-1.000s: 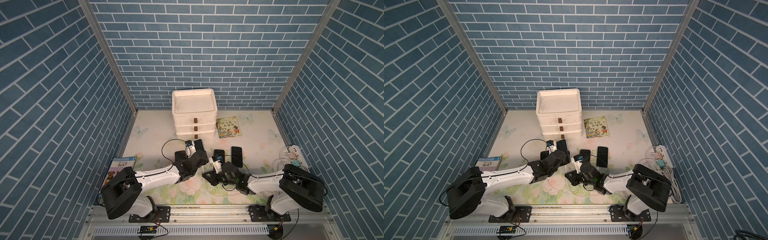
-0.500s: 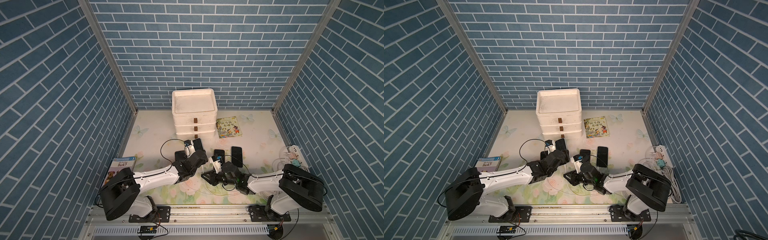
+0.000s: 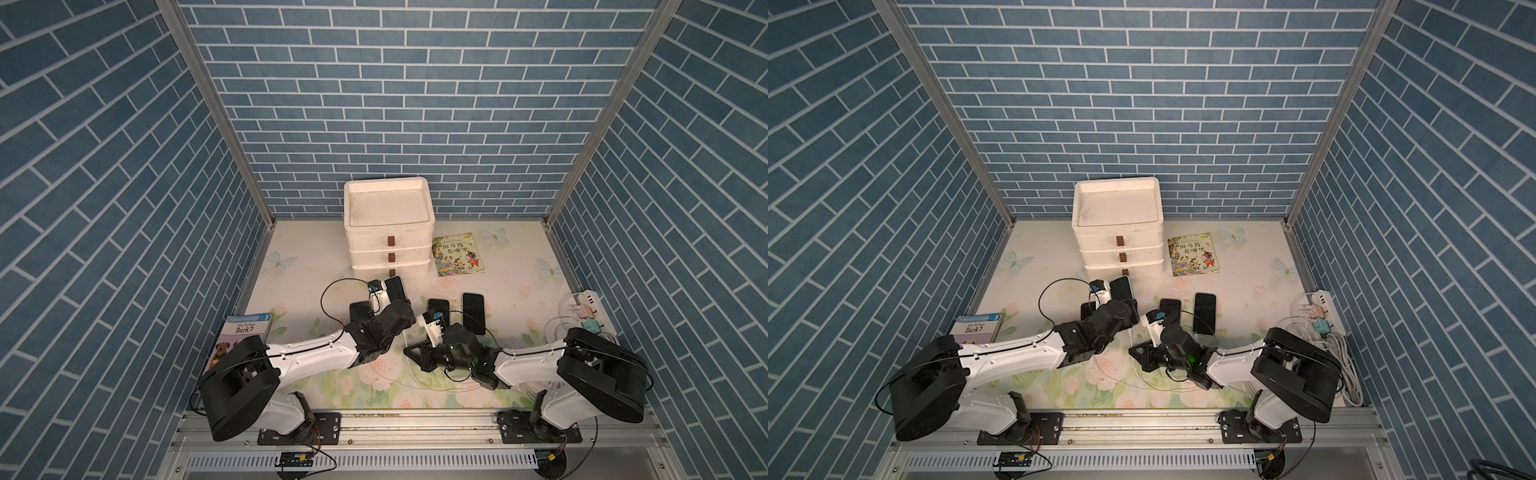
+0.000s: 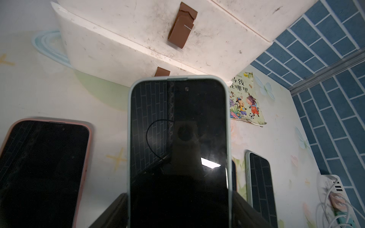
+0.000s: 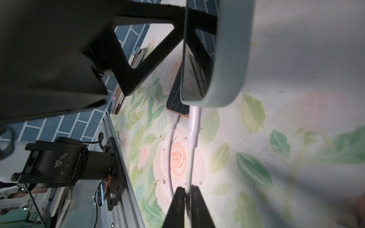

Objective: Unplug the charging cable from the phone
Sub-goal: Remove the charging cable from the phone.

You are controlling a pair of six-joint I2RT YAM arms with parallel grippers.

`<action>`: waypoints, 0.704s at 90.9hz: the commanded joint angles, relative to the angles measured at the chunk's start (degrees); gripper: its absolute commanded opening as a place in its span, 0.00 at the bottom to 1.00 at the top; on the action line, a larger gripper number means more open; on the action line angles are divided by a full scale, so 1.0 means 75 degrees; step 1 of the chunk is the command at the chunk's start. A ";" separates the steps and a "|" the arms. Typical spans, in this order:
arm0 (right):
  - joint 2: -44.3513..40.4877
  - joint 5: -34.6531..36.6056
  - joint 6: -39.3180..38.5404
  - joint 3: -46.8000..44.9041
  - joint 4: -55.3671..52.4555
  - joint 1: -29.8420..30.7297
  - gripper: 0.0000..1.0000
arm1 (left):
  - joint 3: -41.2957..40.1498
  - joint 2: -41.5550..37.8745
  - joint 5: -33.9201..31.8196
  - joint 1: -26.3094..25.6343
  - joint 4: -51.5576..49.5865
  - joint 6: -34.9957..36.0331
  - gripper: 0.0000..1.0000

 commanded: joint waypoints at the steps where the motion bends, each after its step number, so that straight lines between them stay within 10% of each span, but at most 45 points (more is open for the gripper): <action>1: -0.0078 -0.0007 -0.0134 0.0011 -0.0052 0.0023 0.07 | 0.0010 -0.0239 -0.0272 -0.0032 0.0207 0.0000 0.00; 64: 0.0008 -0.0174 -0.0387 0.0111 -0.0462 0.0021 0.00 | -0.0037 -0.0434 -0.0492 -0.0040 0.0388 -0.0005 0.00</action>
